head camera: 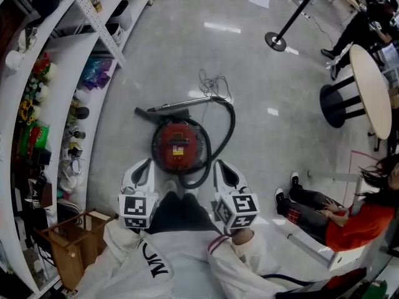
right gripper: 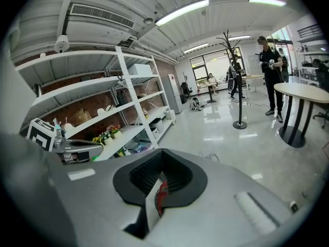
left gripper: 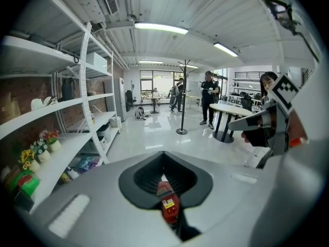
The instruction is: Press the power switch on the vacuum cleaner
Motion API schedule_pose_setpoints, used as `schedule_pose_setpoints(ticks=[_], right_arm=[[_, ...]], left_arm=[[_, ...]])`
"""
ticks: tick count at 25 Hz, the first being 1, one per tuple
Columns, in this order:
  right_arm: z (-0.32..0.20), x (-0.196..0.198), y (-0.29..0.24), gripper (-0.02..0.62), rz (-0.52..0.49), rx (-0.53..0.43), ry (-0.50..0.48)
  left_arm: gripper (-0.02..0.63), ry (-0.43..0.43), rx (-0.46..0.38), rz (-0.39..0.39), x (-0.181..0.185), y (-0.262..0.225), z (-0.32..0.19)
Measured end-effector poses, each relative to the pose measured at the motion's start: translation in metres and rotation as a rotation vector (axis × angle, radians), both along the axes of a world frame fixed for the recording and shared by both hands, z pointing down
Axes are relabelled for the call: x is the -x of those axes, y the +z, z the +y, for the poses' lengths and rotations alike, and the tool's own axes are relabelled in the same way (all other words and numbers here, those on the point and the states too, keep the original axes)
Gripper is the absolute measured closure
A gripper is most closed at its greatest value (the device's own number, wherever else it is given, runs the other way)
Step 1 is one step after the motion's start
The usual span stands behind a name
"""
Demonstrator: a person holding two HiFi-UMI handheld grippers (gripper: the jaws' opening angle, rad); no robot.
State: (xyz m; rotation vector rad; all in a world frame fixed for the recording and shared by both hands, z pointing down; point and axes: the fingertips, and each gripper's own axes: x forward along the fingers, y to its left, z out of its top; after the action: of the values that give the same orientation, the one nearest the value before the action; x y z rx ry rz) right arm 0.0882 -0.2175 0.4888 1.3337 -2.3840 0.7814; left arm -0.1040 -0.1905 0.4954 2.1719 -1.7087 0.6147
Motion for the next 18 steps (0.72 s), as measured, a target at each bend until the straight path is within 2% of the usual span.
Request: schedule_pose_setpoints(ticks=[9,18], right_arm=[[-0.001,0.004,0.021,0.595,0.031,0.05,0.003],[-0.003,0.014,0.041,0.595,0.039,0.085,-0.008]], left_arm=[[0.606,0.017,0.062,0.029,-0.002,0.032,-0.003],[0.606,0.023,0.084,0.038,0.001,0.042,-0.001]])
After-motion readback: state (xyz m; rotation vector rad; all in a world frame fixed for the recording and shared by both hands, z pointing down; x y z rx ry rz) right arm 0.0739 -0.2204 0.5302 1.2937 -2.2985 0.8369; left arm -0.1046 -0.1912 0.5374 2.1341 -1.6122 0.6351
